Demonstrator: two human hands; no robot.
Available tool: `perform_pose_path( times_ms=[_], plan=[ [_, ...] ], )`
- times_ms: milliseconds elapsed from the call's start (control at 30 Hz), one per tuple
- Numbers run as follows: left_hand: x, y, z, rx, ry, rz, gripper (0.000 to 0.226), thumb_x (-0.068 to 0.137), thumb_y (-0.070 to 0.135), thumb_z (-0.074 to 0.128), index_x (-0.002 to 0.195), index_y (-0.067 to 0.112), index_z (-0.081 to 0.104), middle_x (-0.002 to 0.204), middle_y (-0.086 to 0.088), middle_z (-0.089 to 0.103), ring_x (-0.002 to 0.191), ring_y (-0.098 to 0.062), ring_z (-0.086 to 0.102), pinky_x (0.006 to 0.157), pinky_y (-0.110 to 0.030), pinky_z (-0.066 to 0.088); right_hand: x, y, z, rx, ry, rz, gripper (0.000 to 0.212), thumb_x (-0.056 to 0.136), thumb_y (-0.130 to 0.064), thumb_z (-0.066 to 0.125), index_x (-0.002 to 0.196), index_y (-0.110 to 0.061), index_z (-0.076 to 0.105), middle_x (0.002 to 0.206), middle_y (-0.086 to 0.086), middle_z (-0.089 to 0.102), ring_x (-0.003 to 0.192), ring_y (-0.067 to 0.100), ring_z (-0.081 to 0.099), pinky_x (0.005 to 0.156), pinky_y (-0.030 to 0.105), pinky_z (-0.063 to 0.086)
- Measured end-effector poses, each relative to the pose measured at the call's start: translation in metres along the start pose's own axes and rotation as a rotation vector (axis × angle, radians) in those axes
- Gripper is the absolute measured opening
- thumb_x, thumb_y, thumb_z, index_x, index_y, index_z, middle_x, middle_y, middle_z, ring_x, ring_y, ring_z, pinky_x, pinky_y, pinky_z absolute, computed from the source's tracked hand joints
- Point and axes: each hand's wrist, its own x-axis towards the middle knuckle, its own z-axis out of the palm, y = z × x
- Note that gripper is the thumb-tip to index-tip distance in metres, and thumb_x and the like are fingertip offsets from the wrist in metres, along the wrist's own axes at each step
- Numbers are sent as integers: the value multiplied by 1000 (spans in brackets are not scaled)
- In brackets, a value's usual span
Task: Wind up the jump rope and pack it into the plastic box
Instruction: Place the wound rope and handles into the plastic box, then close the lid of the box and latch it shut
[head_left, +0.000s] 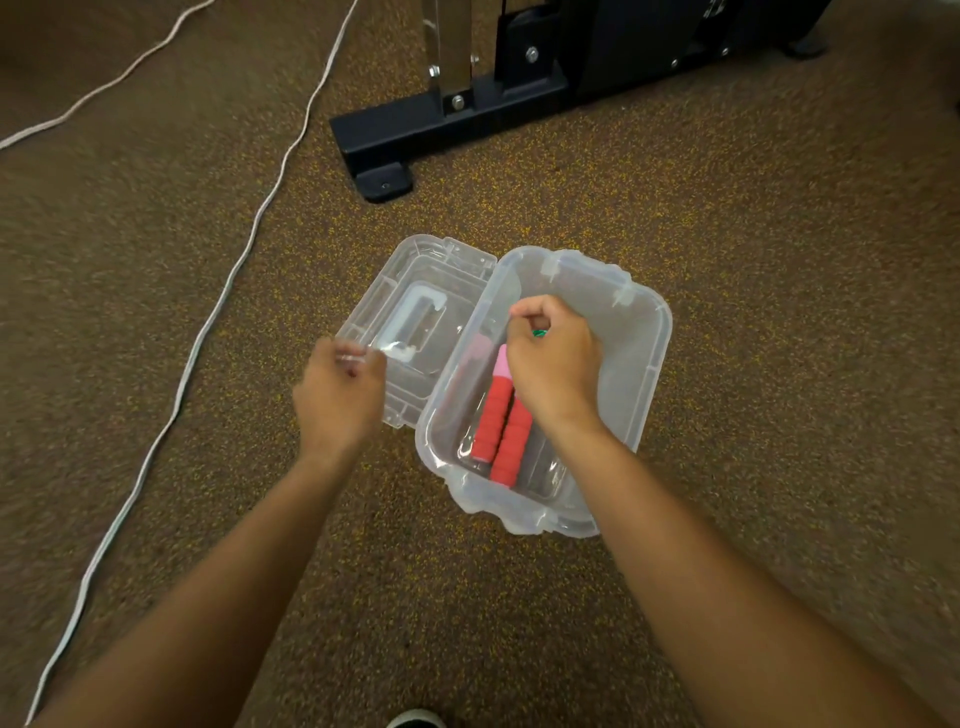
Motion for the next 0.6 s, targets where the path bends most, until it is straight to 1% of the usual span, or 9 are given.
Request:
perform_pose_path(
  times_ms=[67, 100, 167, 233, 300, 400, 433, 500, 600],
  plan=[
    [19, -37, 11, -5, -44, -250, 33, 95, 29, 69, 120, 17, 51, 115, -9, 65, 82, -21, 67, 63, -36, 58, -3, -3, 5, 8, -24, -24, 16, 94, -12, 60, 102, -13, 74, 92, -5, 71, 90, 16, 69, 83, 26, 50],
    [25, -51, 17, 24, -55, -315, 43, 91, 31, 73, 123, 17, 48, 126, -14, 60, 94, -29, 68, 73, -43, 61, -3, -4, 8, 12, -34, -32, 16, 93, -12, 60, 102, -12, 74, 92, -5, 71, 90, 16, 69, 84, 29, 52],
    [33, -69, 27, 54, -52, -372, 61, 86, 35, 78, 131, 13, 42, 141, -20, 46, 114, -40, 61, 92, -54, 58, -4, -6, 12, 13, -56, -33, 17, 93, -12, 60, 104, -12, 74, 96, -3, 73, 91, 16, 68, 86, 32, 52],
    [39, -74, 34, 30, -28, -425, 76, 84, 37, 81, 140, 8, 38, 146, -21, 40, 121, -43, 58, 96, -56, 56, -4, -5, 16, 12, -75, -33, 18, 94, -12, 60, 105, -13, 73, 98, -2, 74, 91, 15, 67, 85, 31, 51],
    [44, -69, 39, -9, -37, -475, 72, 85, 34, 81, 138, 7, 41, 138, -20, 52, 112, -39, 64, 90, -52, 60, -6, -5, 17, 14, -96, -30, 18, 95, -12, 60, 107, -16, 71, 96, -5, 72, 85, 14, 66, 82, 30, 52],
    [51, -69, 42, -316, -86, -575, 48, 86, 6, 76, 128, 5, 52, 122, -18, 65, 93, -27, 70, 67, -36, 64, -7, -4, 16, 38, -123, -11, 18, 96, -12, 59, 110, -17, 69, 96, -6, 70, 84, 16, 68, 83, 38, 57],
    [51, -68, 40, -444, -109, -602, 41, 86, -4, 71, 123, 3, 55, 120, -18, 67, 97, -28, 70, 67, -34, 64, -7, -4, 15, 45, -132, -2, 19, 96, -12, 59, 111, -18, 69, 98, -6, 70, 85, 17, 68, 84, 40, 57],
    [43, -62, 32, -652, -121, -580, 34, 88, -13, 62, 115, 6, 59, 121, -17, 69, 108, -31, 70, 78, -37, 63, -7, -5, 13, 59, -149, 10, 21, 96, -12, 58, 112, -19, 68, 102, -4, 71, 88, 18, 69, 86, 42, 57],
    [21, -47, 20, -711, -65, -332, 29, 97, -5, 58, 117, 16, 55, 124, -11, 65, 109, -26, 70, 84, -42, 63, -9, -8, 11, 74, -173, 23, 22, 96, -13, 57, 114, -21, 68, 105, -3, 71, 87, 17, 68, 86, 43, 58]
  ],
)
